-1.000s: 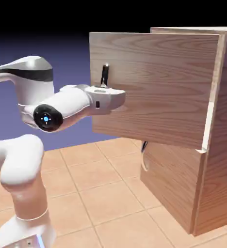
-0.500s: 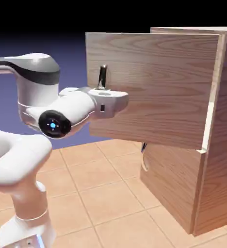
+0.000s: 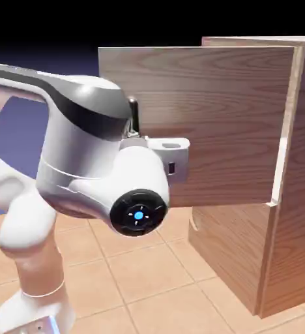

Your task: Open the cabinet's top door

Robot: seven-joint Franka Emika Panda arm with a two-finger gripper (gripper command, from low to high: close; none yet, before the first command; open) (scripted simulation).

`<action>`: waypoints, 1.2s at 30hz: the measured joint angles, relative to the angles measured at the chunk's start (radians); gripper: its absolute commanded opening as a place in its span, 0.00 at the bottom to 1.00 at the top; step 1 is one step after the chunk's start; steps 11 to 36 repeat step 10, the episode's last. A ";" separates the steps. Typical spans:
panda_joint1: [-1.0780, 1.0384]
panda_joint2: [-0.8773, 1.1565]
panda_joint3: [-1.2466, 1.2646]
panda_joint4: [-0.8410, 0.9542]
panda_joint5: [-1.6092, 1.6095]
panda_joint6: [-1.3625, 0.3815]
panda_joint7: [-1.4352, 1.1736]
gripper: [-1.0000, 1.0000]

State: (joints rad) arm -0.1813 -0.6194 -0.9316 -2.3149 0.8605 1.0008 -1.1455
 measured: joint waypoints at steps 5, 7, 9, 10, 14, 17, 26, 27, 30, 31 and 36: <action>0.179 0.130 -0.181 0.160 -0.040 -0.146 -0.067 0.00; 0.249 0.174 -0.253 0.214 -0.050 -0.197 -0.094 0.00; 0.261 0.247 -0.286 0.257 -0.047 -0.260 -0.144 0.00; 0.258 0.283 -0.296 0.272 -0.043 -0.289 -0.170 0.00; 0.258 0.283 -0.296 0.272 -0.043 -0.289 -0.170 0.00; 0.258 0.283 -0.296 0.272 -0.043 -0.289 -0.170 0.00; 0.258 0.283 -0.296 0.272 -0.043 -0.289 -0.170 0.00; 0.258 0.283 -0.296 0.272 -0.043 -0.289 -0.170 0.00; 0.258 0.283 -0.296 0.272 -0.043 -0.289 -0.170 0.00; 0.258 0.283 -0.296 0.272 -0.043 -0.289 -0.170 0.00; 0.258 0.283 -0.296 0.272 -0.043 -0.289 -0.170 0.00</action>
